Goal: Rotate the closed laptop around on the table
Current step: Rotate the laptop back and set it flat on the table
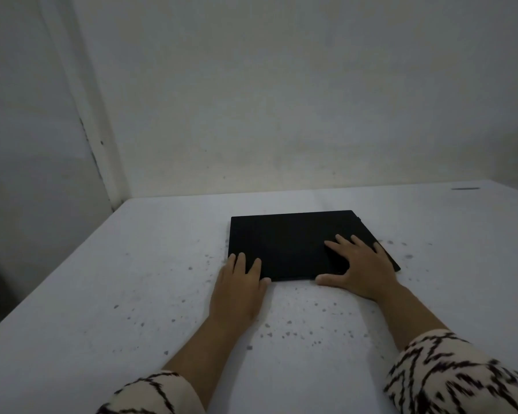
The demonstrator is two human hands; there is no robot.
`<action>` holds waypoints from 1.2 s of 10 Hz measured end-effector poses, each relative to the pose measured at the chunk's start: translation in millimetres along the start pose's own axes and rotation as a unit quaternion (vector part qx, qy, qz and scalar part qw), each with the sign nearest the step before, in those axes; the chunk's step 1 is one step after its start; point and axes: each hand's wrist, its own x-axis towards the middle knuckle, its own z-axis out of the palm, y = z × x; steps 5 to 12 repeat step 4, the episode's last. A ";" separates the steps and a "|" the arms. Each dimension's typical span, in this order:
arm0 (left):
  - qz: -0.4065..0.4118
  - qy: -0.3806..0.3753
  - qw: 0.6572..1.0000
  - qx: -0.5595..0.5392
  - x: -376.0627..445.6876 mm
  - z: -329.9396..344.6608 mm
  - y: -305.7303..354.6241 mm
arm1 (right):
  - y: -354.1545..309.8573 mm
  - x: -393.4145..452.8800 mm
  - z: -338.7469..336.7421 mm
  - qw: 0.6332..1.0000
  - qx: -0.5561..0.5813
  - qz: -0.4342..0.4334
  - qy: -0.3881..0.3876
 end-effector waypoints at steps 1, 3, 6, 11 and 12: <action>0.016 -0.007 1.000 0.016 3.6 -4.9 0.4 | -0.5 -1.2 -2.8 1.000 0.029 -0.002 -0.007; 0.055 -0.032 0.998 -0.004 21.2 -39.8 11.3 | -13.7 6.1 -18.8 0.995 0.094 -0.018 0.027; 0.076 -0.002 0.997 -0.020 40.5 -74.3 16.7 | -34.5 21.3 -44.7 0.995 0.067 -0.046 0.064; 0.076 -0.002 0.997 -0.020 40.5 -74.3 16.7 | -34.5 21.3 -44.7 0.995 0.067 -0.046 0.064; 0.076 -0.002 0.997 -0.020 40.5 -74.3 16.7 | -34.5 21.3 -44.7 0.995 0.067 -0.046 0.064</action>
